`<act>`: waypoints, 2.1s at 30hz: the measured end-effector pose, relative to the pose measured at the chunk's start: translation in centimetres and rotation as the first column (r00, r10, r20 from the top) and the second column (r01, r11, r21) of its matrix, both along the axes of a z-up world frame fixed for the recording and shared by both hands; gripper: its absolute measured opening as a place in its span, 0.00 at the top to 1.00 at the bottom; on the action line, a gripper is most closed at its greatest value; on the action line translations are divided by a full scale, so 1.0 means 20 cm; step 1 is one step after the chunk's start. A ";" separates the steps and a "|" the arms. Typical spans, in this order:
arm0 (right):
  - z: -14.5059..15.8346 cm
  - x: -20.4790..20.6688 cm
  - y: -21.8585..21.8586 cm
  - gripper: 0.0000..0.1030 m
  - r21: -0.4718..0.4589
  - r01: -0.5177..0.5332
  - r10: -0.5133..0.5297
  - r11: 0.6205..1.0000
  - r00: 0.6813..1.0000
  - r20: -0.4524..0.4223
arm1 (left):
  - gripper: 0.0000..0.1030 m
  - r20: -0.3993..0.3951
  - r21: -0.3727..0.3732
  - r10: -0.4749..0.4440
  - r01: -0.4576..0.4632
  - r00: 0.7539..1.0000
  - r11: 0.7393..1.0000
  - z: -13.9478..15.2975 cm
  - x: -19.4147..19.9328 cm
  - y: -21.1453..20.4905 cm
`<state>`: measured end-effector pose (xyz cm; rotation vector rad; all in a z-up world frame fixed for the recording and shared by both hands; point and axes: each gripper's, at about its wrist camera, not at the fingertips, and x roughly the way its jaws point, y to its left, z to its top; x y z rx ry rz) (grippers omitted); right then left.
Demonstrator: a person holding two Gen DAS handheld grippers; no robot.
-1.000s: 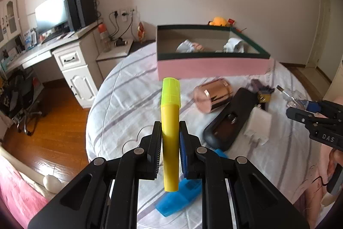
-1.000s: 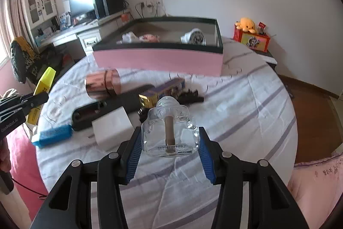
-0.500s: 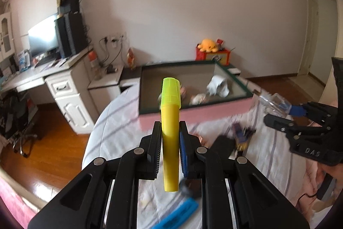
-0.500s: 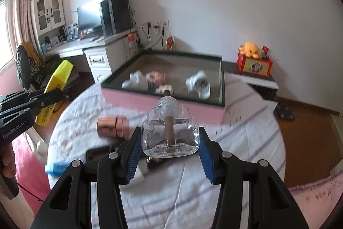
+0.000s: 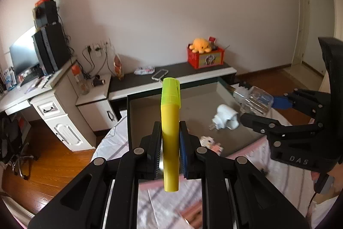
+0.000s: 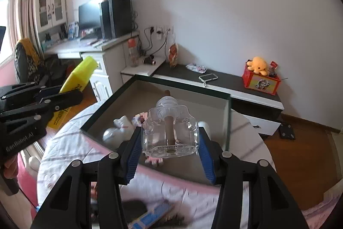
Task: Organize rigid objects
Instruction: 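Carry highlighter and bottle into the pink box and open both tools, then withdraw both tools from the pink box back over the remaining items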
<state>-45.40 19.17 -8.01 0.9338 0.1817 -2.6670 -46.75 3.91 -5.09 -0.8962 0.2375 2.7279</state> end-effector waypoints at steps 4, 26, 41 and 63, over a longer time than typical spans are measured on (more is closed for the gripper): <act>-0.06 -0.21 -0.08 0.50 0.030 -0.021 0.020 0.999 0.998 0.055 | 0.85 0.056 -0.024 0.014 -0.012 0.998 1.000 -0.08 -0.22 0.00; -0.39 -0.71 -0.20 0.50 0.111 -0.044 0.012 0.993 0.963 0.269 | 0.85 0.280 -0.116 0.070 -0.039 0.957 0.992 -0.49 -0.72 -0.02; -0.17 -0.40 -0.18 0.20 0.113 0.026 -0.038 0.993 0.993 0.107 | 0.06 0.115 -0.054 0.148 -0.142 0.982 0.988 -0.21 -0.35 -0.18; 0.07 0.64 -0.03 0.00 0.119 0.180 -0.155 0.976 0.968 -0.197 | 0.00 -0.068 -0.007 0.196 -0.197 0.978 0.980 -0.09 0.71 -0.23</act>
